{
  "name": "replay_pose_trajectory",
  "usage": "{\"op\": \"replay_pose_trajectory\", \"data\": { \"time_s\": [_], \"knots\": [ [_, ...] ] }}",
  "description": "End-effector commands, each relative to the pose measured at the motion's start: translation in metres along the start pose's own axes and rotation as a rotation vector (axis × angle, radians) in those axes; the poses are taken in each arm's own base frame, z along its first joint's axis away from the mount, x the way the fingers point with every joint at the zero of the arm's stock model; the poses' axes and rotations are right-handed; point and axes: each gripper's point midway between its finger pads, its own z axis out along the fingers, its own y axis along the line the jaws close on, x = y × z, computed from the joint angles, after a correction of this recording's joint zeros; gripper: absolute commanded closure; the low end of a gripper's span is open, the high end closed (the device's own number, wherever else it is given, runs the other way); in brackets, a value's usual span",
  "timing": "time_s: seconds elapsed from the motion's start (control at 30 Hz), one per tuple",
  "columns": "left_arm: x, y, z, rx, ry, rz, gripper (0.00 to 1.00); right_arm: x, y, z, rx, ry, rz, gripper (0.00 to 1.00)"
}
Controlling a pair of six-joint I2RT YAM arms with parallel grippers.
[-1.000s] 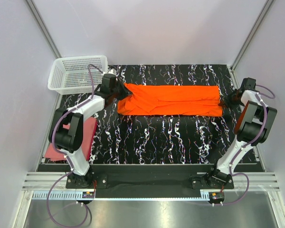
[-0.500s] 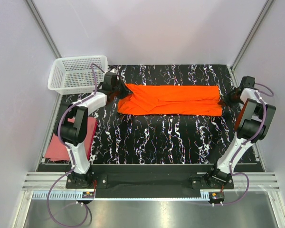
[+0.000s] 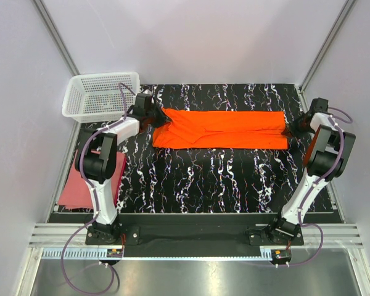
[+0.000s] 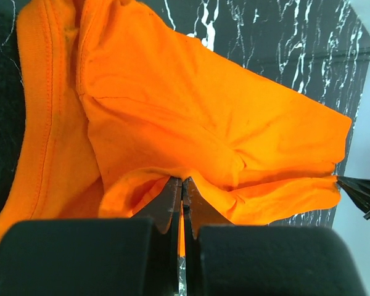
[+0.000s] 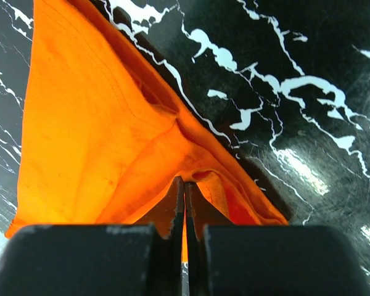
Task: Fold and stack the t-shirts
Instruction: Fold the tshirt
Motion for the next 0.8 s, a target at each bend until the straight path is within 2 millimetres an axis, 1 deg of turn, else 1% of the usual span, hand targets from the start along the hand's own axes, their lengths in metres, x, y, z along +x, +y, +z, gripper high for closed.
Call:
{"op": "replay_pose_trajectory", "data": {
  "time_s": [0.0, 0.4, 0.63, 0.7, 0.77],
  "knots": [
    [-0.018, -0.021, 0.001, 0.065, -0.028, 0.006, 1.00, -0.015, 0.012, -0.001, -0.020, -0.040, -0.027, 1.00],
    [-0.024, -0.007, 0.002, 0.022, -0.060, -0.006, 1.00, -0.020, 0.015, 0.003, -0.023, -0.048, -0.031, 1.00],
    [-0.027, -0.005, 0.003, 0.020, -0.061, -0.009, 1.00, -0.023, 0.022, 0.006, -0.036, -0.053, -0.033, 0.99],
    [-0.026, -0.005, 0.004, 0.020, -0.059, -0.009, 1.00, -0.022, 0.022, 0.007, -0.031, -0.051, -0.032, 0.99],
    [-0.027, -0.004, 0.004, 0.018, -0.061, -0.011, 1.00, -0.024, 0.023, 0.009, -0.034, -0.054, -0.035, 0.94]
  ]
}}
